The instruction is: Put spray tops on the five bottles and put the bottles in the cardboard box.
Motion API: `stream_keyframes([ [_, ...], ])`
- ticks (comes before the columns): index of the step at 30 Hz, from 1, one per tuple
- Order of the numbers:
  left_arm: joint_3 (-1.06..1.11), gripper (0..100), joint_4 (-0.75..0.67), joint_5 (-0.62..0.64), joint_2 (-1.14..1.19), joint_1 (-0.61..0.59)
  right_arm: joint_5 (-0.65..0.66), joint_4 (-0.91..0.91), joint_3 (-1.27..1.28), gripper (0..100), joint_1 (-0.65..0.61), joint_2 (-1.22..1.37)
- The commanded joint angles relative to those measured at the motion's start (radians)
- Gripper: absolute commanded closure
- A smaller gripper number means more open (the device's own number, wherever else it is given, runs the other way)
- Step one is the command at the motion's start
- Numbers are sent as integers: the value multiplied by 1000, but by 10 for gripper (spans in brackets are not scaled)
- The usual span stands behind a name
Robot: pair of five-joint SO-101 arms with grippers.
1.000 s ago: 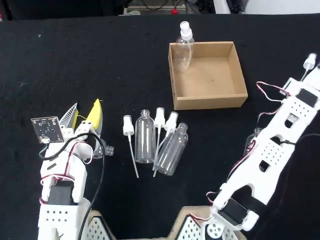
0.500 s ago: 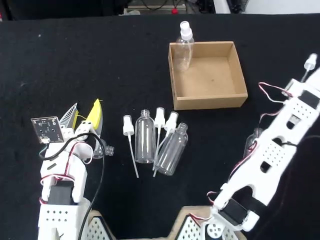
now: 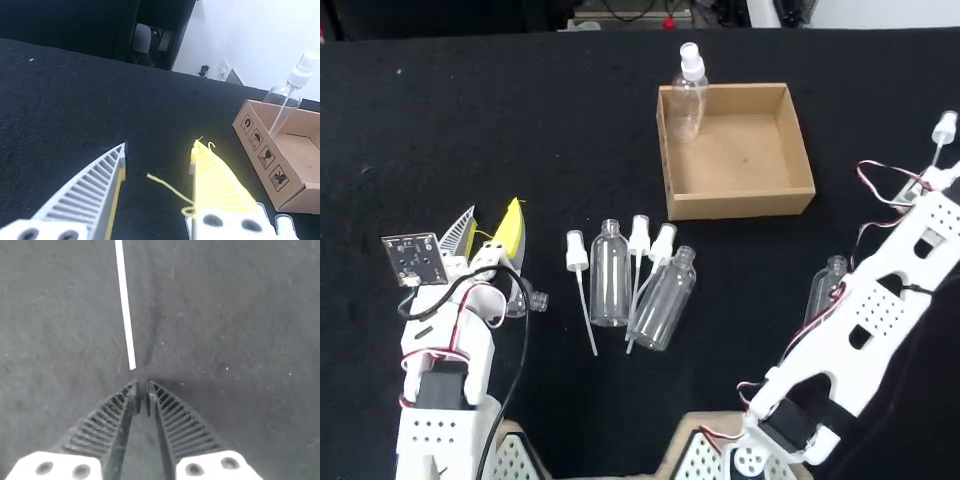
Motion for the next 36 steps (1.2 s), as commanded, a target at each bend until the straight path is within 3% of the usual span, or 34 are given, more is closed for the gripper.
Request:
stream_keyframes([
  [1, 22, 798, -12, -11, -11, 13, -3, -34, -45, 982, 6, -104],
  [8, 22, 798, -11, -11, -9, 13, -3, -109, -41, 786, -38, -111],
  [24, 22, 798, -11, -11, -12, 13, -3, -377, -36, 822, -100, 16],
  [32, 22, 798, -11, -11, -12, 13, -5, -397, -45, 823, -98, 62],
  [36, 22, 798, -11, -11, -12, 13, -5, -417, -39, 899, -89, 65],
])
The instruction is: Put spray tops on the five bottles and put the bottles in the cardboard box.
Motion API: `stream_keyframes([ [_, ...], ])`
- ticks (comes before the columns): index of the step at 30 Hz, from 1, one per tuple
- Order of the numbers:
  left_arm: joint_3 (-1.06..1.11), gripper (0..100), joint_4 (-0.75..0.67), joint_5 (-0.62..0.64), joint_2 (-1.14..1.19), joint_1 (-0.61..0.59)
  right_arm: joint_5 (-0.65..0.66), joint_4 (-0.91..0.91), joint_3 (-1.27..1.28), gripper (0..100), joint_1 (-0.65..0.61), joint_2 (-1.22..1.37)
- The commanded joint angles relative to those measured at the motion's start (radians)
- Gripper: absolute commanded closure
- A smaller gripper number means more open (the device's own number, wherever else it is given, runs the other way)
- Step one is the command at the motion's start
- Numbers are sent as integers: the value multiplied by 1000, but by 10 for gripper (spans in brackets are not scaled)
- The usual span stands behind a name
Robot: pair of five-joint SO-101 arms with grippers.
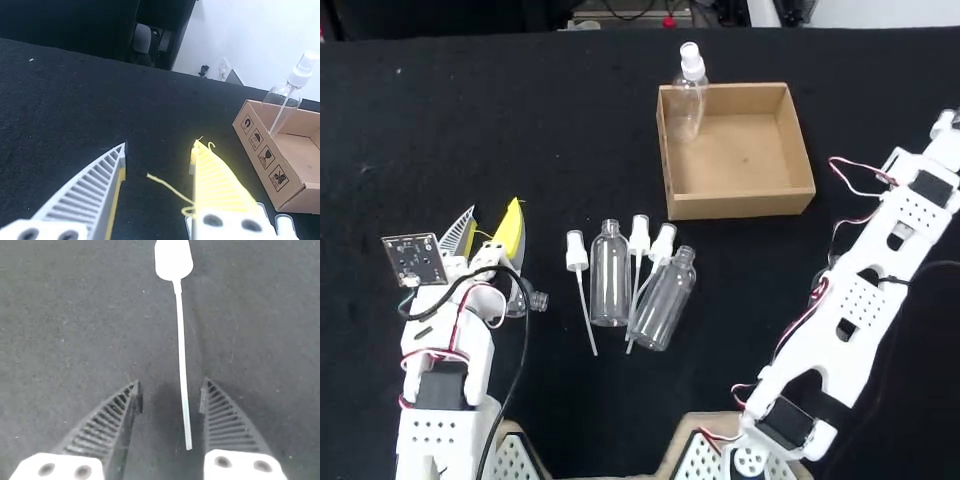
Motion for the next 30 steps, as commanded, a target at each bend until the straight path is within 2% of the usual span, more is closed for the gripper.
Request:
stream_keyframes([
  [1, 22, 798, -11, -11, -12, 13, -3, -46, -36, 912, 3, -22],
  [21, 22, 798, -11, -11, -14, 12, -3, -41, -18, 910, 46, 5],
  [30, 22, 798, -11, -11, -14, 12, -3, 17, -47, 907, 31, -30],
])
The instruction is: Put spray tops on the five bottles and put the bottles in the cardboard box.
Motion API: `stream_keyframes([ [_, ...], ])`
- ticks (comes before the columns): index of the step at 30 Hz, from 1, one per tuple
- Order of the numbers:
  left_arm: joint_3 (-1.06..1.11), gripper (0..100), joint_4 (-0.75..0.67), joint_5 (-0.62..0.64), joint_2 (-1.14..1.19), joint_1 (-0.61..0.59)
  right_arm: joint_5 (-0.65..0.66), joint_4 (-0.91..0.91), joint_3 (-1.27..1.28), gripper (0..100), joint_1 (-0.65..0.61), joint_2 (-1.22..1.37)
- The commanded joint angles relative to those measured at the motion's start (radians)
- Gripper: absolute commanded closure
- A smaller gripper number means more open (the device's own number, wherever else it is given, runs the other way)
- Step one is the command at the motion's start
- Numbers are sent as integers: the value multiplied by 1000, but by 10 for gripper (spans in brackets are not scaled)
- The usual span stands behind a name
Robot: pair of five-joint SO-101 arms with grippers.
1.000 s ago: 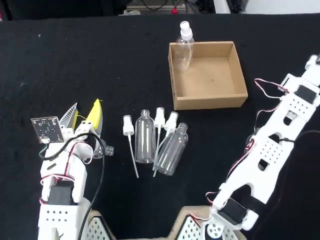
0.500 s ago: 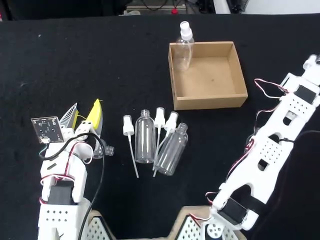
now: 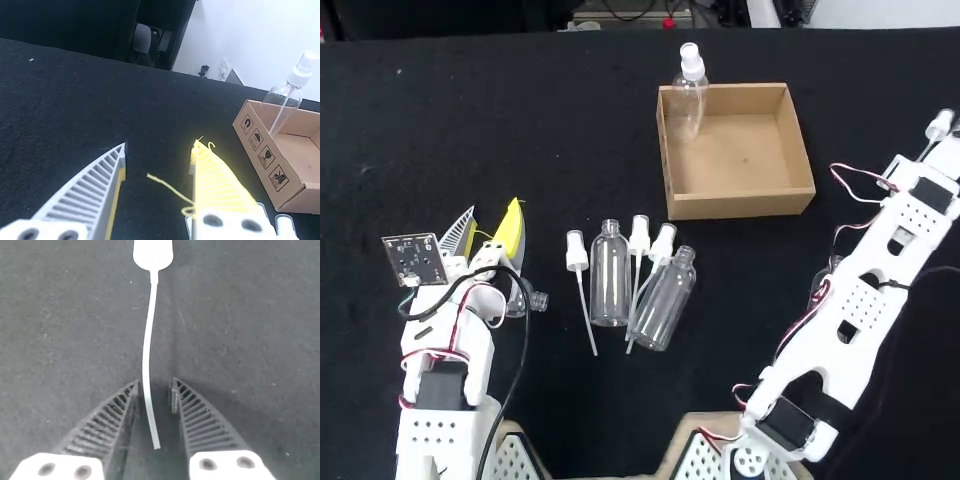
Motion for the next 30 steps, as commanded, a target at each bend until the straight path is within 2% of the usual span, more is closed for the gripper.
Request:
stream_keyframes([
  [1, 22, 798, -11, -11, -12, 12, -3, 28, -48, 907, 8, -70],
  [30, 22, 798, -11, -11, -12, 12, -3, 68, -48, 919, -26, -94],
])
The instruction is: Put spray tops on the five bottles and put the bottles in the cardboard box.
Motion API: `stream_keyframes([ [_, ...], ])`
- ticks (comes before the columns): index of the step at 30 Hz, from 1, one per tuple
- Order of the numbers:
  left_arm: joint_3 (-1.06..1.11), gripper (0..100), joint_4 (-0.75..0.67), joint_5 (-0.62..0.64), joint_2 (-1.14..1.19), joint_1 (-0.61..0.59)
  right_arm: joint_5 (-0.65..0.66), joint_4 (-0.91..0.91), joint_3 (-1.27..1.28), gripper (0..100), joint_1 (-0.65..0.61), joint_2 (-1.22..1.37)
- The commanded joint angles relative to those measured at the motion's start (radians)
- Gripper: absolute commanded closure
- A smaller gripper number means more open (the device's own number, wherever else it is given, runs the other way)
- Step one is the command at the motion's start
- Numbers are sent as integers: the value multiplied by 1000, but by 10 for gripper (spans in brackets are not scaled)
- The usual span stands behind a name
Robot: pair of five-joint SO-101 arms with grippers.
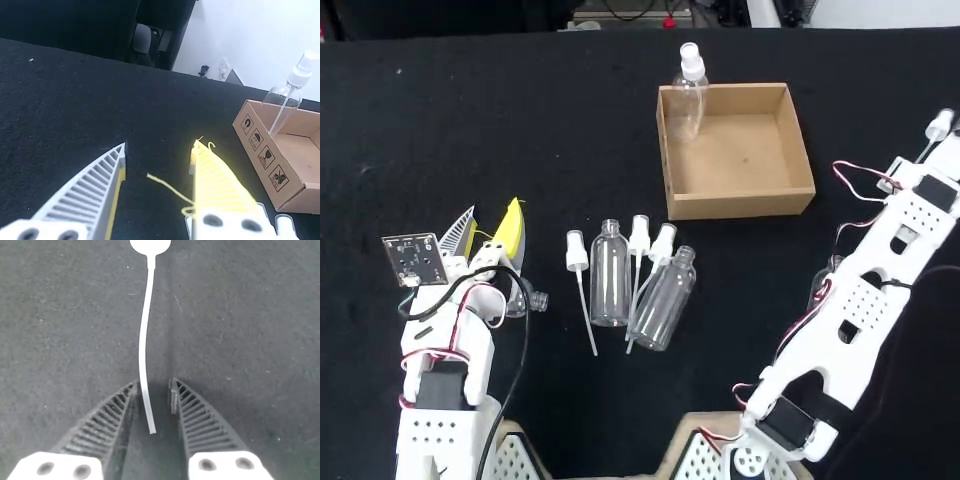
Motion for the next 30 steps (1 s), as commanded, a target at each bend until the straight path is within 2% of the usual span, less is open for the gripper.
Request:
stream_keyframes([
  [1, 22, 798, -11, -11, -12, 12, -5, -6, -42, 939, -28, -73],
  [3, 22, 798, -11, -11, -12, 12, -5, -8, -42, 992, -28, -76],
  [10, 22, 798, -11, -11, -12, 12, -5, 3, -44, 988, -15, -105],
  [19, 22, 798, -11, -11, -12, 13, -3, 209, -42, 988, 44, -193],
  [24, 22, 798, -11, -11, -12, 13, -2, 239, -42, 988, 89, -194],
  [30, 22, 798, -11, -11, -12, 13, 81, 381, -42, 988, 101, -202],
])
